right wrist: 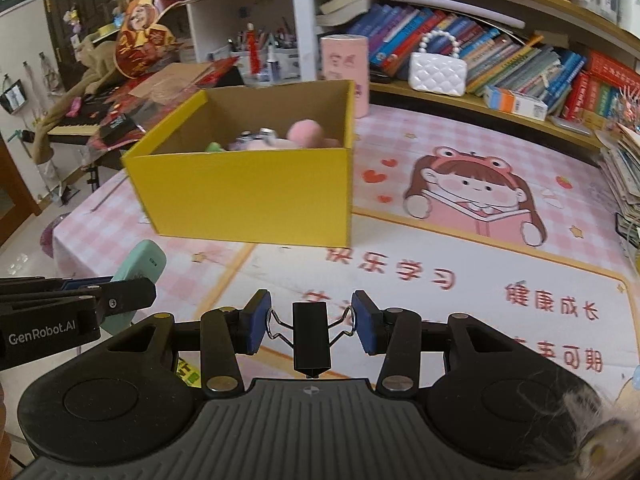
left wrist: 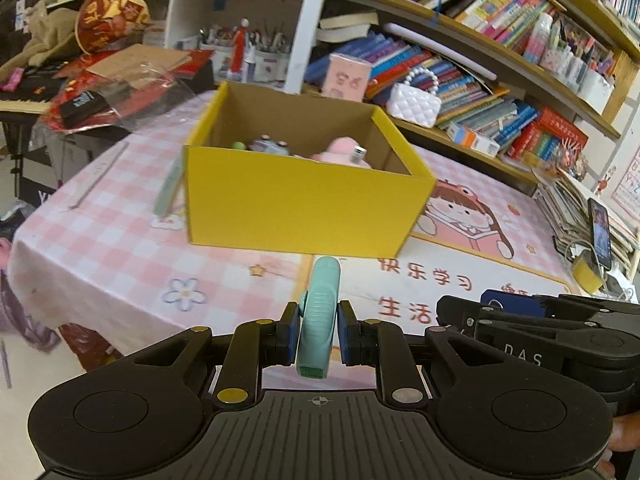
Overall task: Organize objects
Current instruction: 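Carry the mint-green item and black clip over the yellow box with both grippers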
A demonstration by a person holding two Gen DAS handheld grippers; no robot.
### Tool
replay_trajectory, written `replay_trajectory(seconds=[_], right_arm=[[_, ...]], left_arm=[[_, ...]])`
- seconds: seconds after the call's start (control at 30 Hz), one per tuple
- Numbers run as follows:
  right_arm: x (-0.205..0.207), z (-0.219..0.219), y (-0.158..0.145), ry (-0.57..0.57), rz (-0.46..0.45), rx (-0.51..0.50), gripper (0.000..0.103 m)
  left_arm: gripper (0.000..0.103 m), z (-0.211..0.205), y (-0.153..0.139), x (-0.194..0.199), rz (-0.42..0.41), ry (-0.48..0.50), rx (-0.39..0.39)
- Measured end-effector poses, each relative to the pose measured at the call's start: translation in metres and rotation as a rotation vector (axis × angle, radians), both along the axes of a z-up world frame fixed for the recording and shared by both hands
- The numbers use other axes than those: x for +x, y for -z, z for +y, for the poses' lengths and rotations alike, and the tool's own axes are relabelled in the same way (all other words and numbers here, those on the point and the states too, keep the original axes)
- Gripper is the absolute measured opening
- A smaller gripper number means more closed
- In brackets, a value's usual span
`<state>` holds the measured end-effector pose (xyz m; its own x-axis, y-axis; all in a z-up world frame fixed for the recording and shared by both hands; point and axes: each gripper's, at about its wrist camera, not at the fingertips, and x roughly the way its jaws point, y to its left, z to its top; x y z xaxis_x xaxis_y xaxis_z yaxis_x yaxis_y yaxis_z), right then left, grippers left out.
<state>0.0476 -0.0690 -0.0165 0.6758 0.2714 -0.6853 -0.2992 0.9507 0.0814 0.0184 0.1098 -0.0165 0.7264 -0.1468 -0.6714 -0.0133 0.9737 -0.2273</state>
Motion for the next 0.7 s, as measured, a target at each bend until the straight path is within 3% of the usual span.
replay_trajectory(seconds=[0.33,0.7], right_arm=[[-0.005,0.033,-0.012,-0.022,-0.029,-0.008,0.042],[0.02,0.053,-0.035,-0.032,-0.097,-0.019,0.042]], left_arm=[[0.018,0.031,-0.012,-0.006,-0.074,-0.02,-0.008],[0.018,0.049,-0.037,0.023,-0.179,-0.021,-0.01]])
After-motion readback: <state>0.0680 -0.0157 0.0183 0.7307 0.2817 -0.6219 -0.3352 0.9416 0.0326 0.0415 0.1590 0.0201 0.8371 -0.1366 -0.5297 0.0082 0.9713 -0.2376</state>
